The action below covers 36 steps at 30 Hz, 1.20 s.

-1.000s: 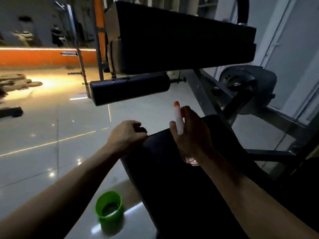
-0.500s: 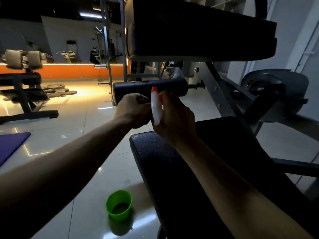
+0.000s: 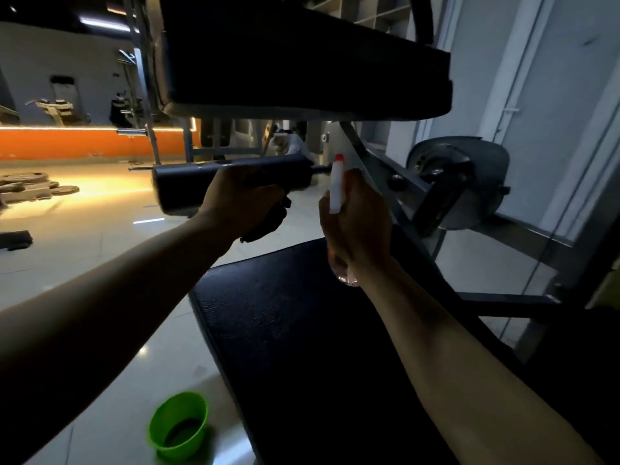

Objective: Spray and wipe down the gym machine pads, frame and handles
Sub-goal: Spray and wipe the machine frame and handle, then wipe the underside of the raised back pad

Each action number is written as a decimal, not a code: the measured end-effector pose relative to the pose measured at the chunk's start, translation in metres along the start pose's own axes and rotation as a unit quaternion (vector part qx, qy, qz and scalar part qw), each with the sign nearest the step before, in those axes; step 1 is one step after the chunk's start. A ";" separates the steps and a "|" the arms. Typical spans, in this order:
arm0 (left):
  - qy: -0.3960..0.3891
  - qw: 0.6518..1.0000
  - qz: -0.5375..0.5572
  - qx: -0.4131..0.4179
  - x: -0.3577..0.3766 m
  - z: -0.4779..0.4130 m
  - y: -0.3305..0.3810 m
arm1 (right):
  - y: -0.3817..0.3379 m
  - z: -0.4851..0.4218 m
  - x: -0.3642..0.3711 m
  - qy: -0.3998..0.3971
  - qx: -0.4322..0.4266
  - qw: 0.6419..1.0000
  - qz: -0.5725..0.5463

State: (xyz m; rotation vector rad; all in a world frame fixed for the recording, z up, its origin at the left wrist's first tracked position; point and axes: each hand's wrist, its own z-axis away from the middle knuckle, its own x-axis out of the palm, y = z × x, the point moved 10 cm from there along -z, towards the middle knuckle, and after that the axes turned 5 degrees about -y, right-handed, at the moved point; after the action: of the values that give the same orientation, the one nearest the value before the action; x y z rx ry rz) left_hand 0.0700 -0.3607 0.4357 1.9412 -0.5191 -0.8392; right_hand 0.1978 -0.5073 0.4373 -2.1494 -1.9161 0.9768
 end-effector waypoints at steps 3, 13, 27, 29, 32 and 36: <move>-0.021 1.000 0.017 -0.005 0.024 -0.004 0.012 | 0.033 -0.013 -0.019 0.015 0.027 0.999 -0.016; -0.071 0.987 0.120 -0.079 0.061 0.004 -0.001 | 0.069 -0.037 -0.046 -0.063 0.097 0.993 0.030; 0.274 0.902 0.228 -0.245 -0.163 0.154 -0.190 | -0.186 0.101 0.198 -0.295 0.095 0.893 -0.327; 0.298 0.870 0.241 -0.309 -0.173 0.188 -0.240 | -0.191 0.145 0.242 -0.306 0.101 0.903 -0.283; 0.302 0.821 0.265 -0.406 -0.176 0.242 -0.314 | -0.171 0.222 0.306 -0.345 0.138 0.908 -0.192; 0.301 0.764 0.293 -0.491 -0.165 0.308 -0.387 | -0.132 0.328 0.353 -0.427 0.107 0.895 -0.075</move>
State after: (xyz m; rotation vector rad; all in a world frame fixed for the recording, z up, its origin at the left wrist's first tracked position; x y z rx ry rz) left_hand -0.2613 -0.2487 0.0498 0.8606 -0.1762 0.0182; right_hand -0.0834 -0.2644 0.1037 -1.5111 -2.0598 2.2285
